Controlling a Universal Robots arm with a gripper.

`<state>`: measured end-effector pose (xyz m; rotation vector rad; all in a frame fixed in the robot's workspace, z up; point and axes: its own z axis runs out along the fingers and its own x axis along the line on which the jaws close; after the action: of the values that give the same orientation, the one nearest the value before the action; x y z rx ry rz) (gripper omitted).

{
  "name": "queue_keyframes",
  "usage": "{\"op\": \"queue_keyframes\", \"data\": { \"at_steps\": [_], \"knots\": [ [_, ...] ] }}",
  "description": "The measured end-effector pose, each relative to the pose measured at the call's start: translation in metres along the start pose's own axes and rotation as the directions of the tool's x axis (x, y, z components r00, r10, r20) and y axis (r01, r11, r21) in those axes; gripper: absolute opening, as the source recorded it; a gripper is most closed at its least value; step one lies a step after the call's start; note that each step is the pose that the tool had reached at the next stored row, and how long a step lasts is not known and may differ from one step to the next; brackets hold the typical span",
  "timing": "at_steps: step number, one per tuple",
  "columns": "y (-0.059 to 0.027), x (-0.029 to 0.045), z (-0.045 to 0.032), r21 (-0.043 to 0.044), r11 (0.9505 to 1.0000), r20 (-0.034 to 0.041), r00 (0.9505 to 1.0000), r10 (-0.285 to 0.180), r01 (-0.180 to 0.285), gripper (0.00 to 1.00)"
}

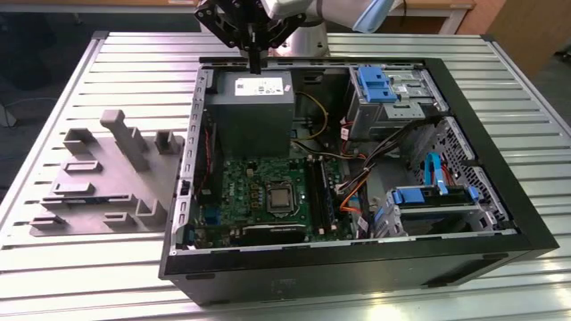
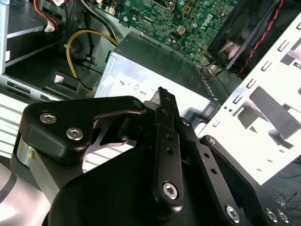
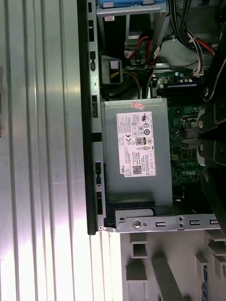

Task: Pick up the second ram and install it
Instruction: 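Reach for the second ram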

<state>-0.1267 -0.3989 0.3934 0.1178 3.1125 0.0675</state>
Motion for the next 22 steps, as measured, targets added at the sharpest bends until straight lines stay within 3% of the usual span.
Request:
{"op": "queue_keyframes", "data": {
  "at_steps": [22],
  "knots": [
    [-0.0022, 0.0284, -0.0007, -0.0003, 1.0000, 0.0013, 1.0000, 0.000, 0.000, 0.11]
  ]
}}
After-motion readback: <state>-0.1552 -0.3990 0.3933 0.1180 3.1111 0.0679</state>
